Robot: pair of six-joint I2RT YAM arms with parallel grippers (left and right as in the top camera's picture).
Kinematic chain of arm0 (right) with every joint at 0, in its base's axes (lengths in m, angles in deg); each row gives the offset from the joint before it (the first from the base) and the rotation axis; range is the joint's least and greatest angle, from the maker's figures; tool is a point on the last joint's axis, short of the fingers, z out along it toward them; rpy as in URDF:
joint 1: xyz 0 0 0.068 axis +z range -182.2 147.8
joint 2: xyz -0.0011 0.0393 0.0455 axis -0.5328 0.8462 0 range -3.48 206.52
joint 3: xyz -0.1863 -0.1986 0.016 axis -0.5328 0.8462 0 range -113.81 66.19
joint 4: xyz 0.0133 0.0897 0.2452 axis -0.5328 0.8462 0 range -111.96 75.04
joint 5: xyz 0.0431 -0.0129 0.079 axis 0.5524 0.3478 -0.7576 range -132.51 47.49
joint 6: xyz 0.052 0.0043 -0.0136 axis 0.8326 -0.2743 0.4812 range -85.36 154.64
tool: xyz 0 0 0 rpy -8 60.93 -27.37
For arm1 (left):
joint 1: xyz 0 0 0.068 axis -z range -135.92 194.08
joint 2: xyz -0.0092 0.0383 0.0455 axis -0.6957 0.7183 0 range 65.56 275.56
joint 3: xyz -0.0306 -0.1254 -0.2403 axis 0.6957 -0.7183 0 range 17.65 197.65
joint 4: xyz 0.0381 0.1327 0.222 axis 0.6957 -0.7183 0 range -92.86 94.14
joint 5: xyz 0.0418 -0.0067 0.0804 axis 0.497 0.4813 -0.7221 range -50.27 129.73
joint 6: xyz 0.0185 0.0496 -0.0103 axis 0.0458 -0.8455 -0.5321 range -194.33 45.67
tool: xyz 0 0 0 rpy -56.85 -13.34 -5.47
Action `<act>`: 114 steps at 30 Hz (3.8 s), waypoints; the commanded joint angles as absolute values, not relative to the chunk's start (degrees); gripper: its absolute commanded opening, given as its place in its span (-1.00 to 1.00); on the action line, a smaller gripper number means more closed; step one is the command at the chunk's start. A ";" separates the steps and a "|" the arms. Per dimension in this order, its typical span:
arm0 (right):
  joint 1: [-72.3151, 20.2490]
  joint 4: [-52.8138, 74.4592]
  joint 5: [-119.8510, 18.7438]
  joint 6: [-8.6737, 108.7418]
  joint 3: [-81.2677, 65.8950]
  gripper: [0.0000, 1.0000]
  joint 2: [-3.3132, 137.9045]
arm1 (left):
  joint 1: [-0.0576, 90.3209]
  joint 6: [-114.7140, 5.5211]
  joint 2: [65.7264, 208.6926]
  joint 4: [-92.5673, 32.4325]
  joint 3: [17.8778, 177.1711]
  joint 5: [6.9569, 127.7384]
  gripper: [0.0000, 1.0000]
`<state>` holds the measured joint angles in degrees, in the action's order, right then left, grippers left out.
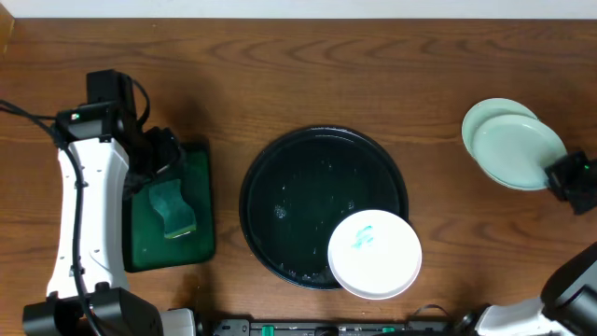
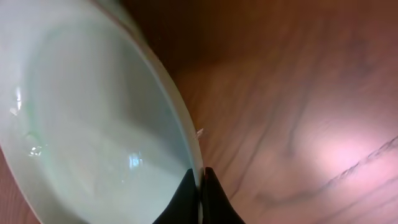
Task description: Clean dirty plates on tray and stack at the side
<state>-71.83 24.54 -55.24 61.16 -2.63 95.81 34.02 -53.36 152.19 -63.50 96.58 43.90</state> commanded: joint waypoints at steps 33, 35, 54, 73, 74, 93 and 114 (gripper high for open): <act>-62.09 21.02 -61.23 55.61 -10.84 -0.53 100.11 | 36.57 -55.68 152.06 -63.67 96.48 43.28 0.67; -60.56 23.66 -62.78 52.29 -13.90 -0.49 98.45 | 36.57 -56.75 152.06 -63.85 96.34 41.56 0.66; -30.46 48.54 -61.80 40.42 -15.50 -0.46 88.11 | 36.49 -56.73 152.41 -61.53 80.89 36.22 0.65; -22.92 49.91 -53.52 47.89 -0.11 -0.35 81.49 | 34.78 -60.64 159.71 -55.94 78.07 38.98 0.50; -22.81 50.26 -53.52 47.89 0.06 -0.35 80.42 | 34.78 -61.65 161.31 -55.04 78.07 39.87 0.47; -17.06 55.49 -55.00 48.85 0.17 -0.27 68.14 | 34.19 -65.75 166.36 -43.91 78.09 40.81 0.18; -7.90 57.10 -54.30 53.12 0.17 -0.36 67.98 | 31.24 -65.51 169.18 -43.80 78.27 43.87 -0.85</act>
